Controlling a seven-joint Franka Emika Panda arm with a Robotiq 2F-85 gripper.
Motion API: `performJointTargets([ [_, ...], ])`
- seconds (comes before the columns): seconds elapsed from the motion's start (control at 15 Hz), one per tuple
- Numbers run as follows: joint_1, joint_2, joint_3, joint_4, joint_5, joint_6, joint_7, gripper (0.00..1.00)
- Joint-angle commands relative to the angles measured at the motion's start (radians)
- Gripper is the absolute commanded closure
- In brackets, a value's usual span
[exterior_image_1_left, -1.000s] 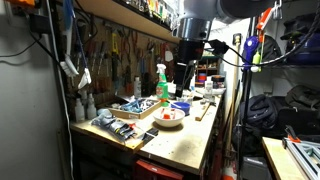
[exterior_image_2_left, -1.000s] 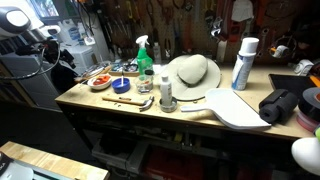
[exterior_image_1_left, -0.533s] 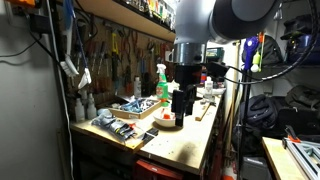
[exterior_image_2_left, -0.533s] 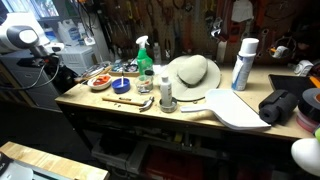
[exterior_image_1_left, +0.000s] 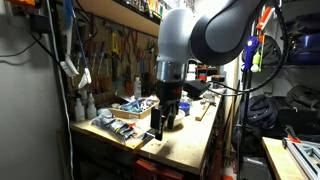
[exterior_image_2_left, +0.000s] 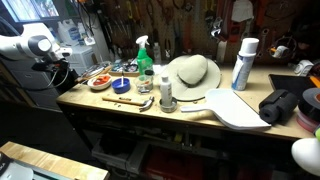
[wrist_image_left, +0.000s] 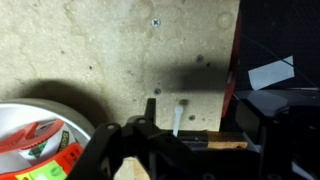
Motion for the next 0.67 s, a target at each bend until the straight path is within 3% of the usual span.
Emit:
performJointTargets([
  [0.0, 0.036, 0.080, -0.040, 0.056, -0.128, 0.035, 0.087, 0.29],
  [0.13, 0.050, 0.109, -0.064, 0.079, -0.176, 0.037, 0.120, 0.31],
  [0.2, 0.057, 0.123, -0.076, 0.090, -0.194, 0.037, 0.134, 0.38],
  [0.27, 0.064, 0.134, -0.088, 0.101, -0.205, 0.034, 0.147, 0.35],
  [0.47, 0.080, 0.162, -0.117, 0.121, -0.211, 0.032, 0.161, 0.53],
  [0.6, 0.088, 0.176, -0.131, 0.126, -0.201, 0.035, 0.165, 0.58],
])
